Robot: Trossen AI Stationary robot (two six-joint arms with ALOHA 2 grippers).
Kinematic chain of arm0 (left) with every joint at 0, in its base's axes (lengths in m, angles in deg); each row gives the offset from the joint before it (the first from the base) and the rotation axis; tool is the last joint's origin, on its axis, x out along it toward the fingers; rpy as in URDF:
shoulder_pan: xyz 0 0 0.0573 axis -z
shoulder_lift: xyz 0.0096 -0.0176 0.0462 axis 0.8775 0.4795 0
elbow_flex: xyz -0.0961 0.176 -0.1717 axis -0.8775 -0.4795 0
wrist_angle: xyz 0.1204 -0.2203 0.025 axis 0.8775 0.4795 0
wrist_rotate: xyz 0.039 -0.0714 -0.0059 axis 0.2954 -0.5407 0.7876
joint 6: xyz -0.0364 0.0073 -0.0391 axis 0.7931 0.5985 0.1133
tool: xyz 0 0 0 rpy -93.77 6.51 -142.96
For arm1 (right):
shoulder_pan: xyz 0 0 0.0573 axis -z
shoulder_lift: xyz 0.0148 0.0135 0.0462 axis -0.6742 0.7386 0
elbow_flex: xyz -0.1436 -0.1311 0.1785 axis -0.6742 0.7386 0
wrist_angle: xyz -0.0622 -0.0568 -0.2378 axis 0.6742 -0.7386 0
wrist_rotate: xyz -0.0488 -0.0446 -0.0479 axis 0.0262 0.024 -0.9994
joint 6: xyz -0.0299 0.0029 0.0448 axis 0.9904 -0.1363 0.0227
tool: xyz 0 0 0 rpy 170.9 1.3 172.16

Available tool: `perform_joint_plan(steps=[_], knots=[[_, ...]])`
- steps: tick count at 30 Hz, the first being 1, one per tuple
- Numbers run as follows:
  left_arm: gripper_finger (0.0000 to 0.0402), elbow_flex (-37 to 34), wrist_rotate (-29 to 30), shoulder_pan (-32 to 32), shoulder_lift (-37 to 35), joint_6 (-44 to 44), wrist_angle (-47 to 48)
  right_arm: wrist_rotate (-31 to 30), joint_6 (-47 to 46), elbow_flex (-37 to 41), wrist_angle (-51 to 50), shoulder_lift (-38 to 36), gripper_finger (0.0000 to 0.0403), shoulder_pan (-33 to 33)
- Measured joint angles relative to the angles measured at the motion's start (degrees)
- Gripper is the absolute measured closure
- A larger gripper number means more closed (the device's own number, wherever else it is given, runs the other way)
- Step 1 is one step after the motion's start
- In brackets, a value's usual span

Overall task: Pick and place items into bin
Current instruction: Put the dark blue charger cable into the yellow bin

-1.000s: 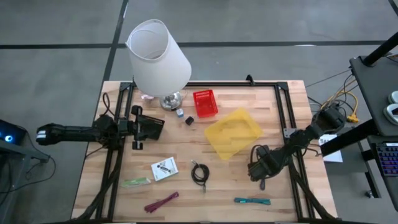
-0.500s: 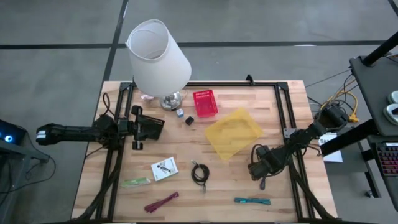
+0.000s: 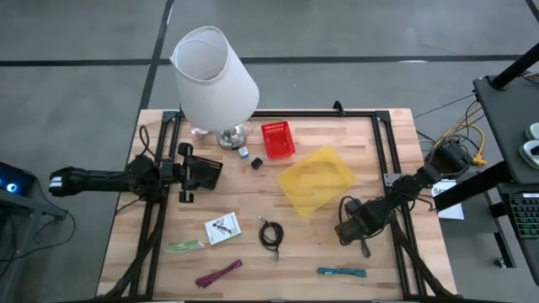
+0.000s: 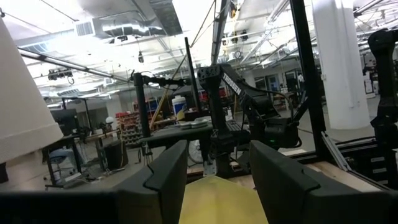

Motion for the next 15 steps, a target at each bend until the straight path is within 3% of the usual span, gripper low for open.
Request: perform_joint_plan(steps=[5,15], knots=[[0.0245,0.0,0.0,0.0,0.0,0.0,0.0,0.0,1.4,0.1,0.1,0.0,0.0386,0.0],[0.0245,0.0,0.0,0.0,0.0,0.0,0.0,-2.4,3.7,0.1,0.2,0.0,0.0390,0.1]])
